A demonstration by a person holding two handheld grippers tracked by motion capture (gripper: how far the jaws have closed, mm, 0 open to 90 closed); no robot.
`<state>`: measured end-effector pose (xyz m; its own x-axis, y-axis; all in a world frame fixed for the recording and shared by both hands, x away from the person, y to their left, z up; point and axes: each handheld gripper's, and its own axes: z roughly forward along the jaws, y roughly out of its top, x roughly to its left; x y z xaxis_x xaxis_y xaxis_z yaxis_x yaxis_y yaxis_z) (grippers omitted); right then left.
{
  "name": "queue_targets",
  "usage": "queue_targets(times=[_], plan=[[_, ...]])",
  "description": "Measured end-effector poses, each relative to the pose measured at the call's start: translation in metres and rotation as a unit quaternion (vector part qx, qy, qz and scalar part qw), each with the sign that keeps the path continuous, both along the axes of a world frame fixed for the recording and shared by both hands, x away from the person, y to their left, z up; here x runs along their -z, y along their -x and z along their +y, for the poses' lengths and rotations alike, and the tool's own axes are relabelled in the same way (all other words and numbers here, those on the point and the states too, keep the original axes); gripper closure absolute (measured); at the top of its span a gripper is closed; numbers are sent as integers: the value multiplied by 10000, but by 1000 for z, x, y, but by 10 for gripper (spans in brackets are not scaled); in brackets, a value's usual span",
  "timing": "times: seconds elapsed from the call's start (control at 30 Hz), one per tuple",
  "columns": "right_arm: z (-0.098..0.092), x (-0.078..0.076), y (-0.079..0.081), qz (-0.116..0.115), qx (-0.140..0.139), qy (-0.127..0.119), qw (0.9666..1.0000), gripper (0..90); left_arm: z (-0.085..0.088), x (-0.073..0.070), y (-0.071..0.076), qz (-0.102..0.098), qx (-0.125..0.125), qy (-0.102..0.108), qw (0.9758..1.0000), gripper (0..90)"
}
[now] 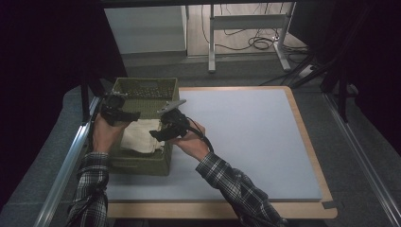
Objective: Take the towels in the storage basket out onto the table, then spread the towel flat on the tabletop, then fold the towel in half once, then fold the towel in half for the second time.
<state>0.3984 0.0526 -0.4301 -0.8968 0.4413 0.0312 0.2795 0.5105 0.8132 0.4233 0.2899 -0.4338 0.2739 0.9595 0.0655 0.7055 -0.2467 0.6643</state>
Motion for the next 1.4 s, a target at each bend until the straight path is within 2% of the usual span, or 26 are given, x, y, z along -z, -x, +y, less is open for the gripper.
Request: queue_targets(times=[0.2, 0.33, 0.47, 0.63, 0.87, 1.1, 1.4], plan=[[-16, -7, 4, 6, 22, -77, 10000, 288, -8, -5, 5, -57, 100, 131, 9998, 87], [-26, -10, 9, 62, -4, -59, 10000, 258, -12, -5, 12, -92, 178, 387, 9990, 69], [-37, -10, 13, 99, -24, -28, 9999, 233, -17, -5, 20, -170, 248, 709, 9970, 54], [-51, -9, 16, 119, -11, -10, 9999, 206, -24, -3, 29, -200, 322, 842, 9957, 42], [-75, -5, 21, 94, -37, 22, 9999, 165, -36, -4, 39, -296, 429, 807, 9954, 36], [-93, -1, 25, 99, -6, 37, 9999, 145, -44, -6, 51, -397, 515, 980, 9931, 35], [-122, 4, 32, 48, 70, 71, 9999, 119, -65, -8, 67, -527, 712, 1033, 9907, 34]])
